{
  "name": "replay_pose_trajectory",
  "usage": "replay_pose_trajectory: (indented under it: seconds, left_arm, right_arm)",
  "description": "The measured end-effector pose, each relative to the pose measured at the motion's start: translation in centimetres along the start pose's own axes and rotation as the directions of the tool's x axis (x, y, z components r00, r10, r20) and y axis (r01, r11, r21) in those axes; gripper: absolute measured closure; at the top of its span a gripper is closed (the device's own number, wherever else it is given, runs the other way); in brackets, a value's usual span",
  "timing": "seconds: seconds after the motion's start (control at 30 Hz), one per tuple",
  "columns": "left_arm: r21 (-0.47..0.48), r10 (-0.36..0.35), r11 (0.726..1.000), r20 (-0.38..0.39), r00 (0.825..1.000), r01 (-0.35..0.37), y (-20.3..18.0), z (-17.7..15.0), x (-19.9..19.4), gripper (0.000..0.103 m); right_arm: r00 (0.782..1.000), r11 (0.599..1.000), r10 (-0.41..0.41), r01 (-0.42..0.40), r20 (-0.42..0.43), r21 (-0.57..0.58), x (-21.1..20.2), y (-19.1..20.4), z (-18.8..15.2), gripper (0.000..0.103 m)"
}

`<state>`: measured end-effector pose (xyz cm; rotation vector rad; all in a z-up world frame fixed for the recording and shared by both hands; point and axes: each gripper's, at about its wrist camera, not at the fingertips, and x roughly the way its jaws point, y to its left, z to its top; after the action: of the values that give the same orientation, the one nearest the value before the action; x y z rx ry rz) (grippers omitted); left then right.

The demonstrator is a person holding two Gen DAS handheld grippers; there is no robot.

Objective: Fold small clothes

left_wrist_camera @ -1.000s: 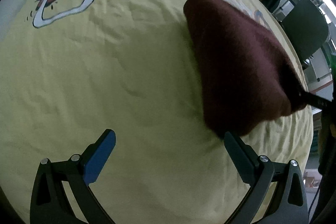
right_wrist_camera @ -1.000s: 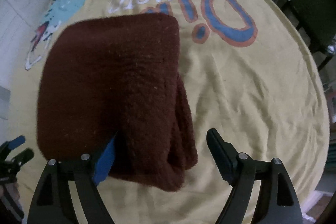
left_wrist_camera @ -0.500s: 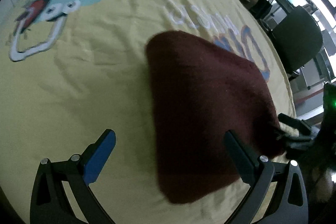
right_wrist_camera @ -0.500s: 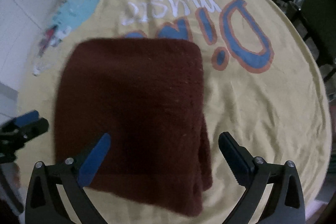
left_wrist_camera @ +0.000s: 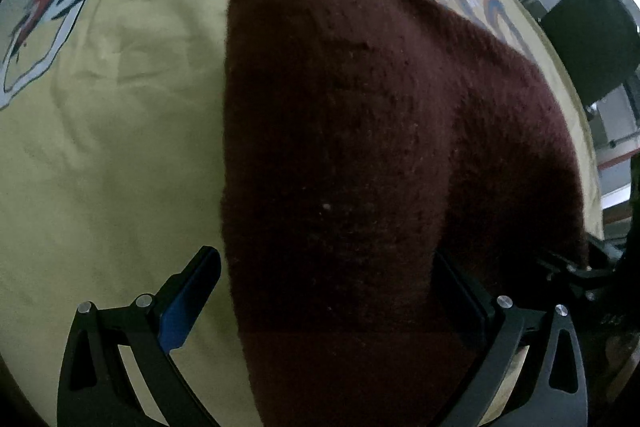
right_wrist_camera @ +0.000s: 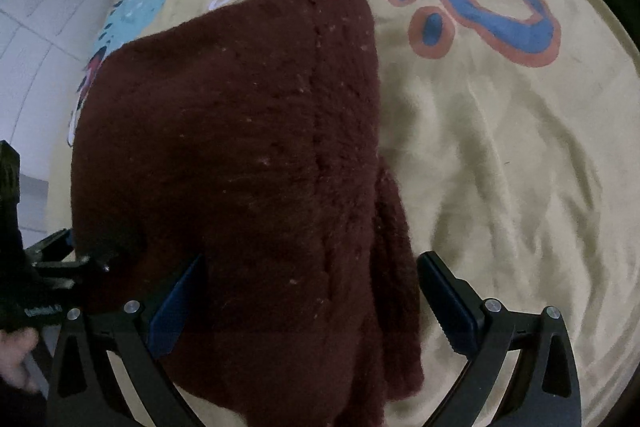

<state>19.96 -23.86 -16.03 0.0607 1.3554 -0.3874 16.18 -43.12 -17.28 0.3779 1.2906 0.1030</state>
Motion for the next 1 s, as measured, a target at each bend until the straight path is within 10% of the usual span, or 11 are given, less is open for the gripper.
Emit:
replay_pose_trajectory:
  seconds: [0.4,0.67,1.0]
  left_arm:
    - [0.100,-0.035,0.994,0.029,0.999,0.032,-2.2,0.2,-1.2,0.055]
    - [0.097,-0.186,0.980,0.122,0.975,0.175,-0.5,-0.1,-7.8,0.061]
    - [0.076,-0.167,0.985,0.230,0.959,0.153,7.3,-2.6,-14.6,0.061]
  right_arm:
    - [0.998,0.998,0.065,-0.065,0.025,0.016,-1.7,1.5,-0.4,0.060]
    - [0.986,0.992,0.096,-0.085,0.133,-0.092,-8.4,6.5,-0.3,0.065]
    - [0.974,0.967,0.184,-0.155,0.135,-0.202,-8.2,16.2,-0.7,0.065]
